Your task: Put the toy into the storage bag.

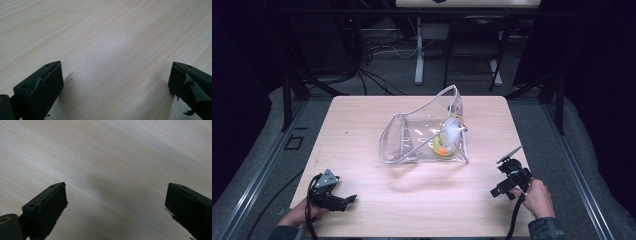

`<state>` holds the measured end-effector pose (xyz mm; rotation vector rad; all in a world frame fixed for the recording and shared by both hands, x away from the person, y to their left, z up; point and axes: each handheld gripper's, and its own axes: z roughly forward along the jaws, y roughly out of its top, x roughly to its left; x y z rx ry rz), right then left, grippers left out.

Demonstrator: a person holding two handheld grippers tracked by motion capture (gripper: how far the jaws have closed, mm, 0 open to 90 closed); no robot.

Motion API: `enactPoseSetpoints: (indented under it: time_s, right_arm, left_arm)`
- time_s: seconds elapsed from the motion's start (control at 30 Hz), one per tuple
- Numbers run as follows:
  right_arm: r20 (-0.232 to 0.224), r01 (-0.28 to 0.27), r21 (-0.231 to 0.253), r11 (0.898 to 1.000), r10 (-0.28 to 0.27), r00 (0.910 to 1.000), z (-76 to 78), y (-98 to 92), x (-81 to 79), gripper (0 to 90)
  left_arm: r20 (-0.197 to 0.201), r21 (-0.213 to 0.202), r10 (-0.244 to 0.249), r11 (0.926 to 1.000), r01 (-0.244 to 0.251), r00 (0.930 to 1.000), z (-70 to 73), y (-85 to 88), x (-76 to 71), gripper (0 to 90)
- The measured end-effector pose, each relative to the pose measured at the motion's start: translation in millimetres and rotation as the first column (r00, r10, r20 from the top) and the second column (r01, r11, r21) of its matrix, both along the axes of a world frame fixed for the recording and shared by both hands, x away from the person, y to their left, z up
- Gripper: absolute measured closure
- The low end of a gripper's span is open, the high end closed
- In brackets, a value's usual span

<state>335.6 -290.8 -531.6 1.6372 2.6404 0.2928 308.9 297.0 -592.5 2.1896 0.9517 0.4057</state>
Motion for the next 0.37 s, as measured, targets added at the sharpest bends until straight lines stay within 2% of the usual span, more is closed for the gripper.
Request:
enactPoseSetpoints:
  time_s: [0.17, 0.27, 0.3, 0.37]
  right_arm:
    - [-0.001, 0.036, -0.024, 0.999, -0.036, 0.9994, -14.2, -4.9, -7.1, 3.4]
    - [-0.005, 0.032, -0.036, 0.999, -0.032, 0.9995, -20.6, -6.8, -9.7, 3.9]
    - [-0.011, 0.021, -0.048, 0.999, -0.021, 0.9997, -23.7, -7.5, -10.3, 1.2]
    - [0.011, 0.010, -0.088, 0.996, -0.009, 0.9999, -27.1, -6.2, -11.7, 0.0]
  left_arm:
    - [0.001, 0.001, -0.001, 1.0000, 0.001, 1.0000, 0.0, 0.0, 0.1, 0.0]
    - [0.000, -0.001, 0.001, 1.0000, -0.001, 1.0000, 0.0, -0.2, 0.0, 0.0]
    - [0.000, -0.001, 0.001, 1.0000, -0.001, 1.0000, 0.0, -0.2, 0.0, 0.1]
    - [0.000, 0.000, 0.000, 1.0000, 0.000, 1.0000, 0.0, -0.2, 0.0, 0.1]
